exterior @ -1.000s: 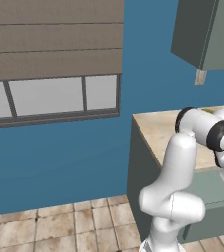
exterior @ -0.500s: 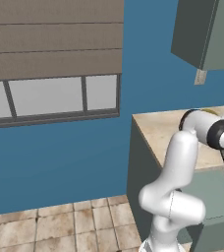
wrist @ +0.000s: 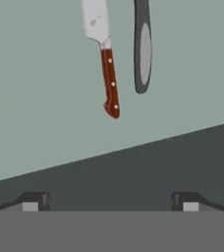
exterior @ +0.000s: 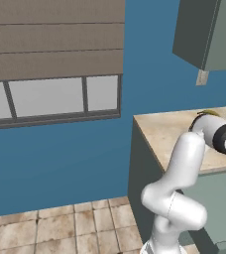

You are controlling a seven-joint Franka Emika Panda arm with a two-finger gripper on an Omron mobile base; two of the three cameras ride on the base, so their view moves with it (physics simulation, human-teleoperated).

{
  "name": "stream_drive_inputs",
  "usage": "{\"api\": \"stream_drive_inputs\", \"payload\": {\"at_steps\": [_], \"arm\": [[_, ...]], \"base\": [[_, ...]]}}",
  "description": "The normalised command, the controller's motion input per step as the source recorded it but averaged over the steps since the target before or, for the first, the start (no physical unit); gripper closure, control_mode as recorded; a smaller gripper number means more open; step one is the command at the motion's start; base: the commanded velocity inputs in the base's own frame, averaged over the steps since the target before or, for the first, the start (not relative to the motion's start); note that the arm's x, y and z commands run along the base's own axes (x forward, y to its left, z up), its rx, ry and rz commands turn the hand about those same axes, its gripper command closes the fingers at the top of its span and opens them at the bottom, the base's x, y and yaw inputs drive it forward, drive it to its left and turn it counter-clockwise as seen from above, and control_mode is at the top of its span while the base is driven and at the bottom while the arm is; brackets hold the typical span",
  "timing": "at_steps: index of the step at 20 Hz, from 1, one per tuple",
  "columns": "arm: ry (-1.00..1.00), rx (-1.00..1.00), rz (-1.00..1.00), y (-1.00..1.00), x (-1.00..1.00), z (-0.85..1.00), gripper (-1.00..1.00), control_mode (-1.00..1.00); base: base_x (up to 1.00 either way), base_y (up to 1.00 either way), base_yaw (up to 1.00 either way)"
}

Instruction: Open the drawer on the right and place the cutting tools on the cutting board.

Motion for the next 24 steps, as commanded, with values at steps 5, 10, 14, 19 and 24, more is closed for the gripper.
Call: {"api": "stream_drive_inputs", "payload": {"at_steps": [5,10,14,19,24], "arm": [[-0.04,0.03,0.0,0.02,0.57,0.32,-1.0,-1.0],[-0.02,0.01,0.0,0.09,0.52,0.09,-1.0,-1.0],[0.0,0.0,0.0,0.02,0.27,0.0,-1.0,-1.0],[0.0,0.0,0.0,-0.04,0.26,0.0,-1.0,-1.0],[0.0,0.0,0.0,-0.27,0.24,-0.03,-1.0,-1.0]], "base": [[0.0,0.0,0.0],[0.0,0.0,0.0],[0.0,0.0,0.0],[0.0,0.0,0.0],[0.0,0.0,0.0]]}}
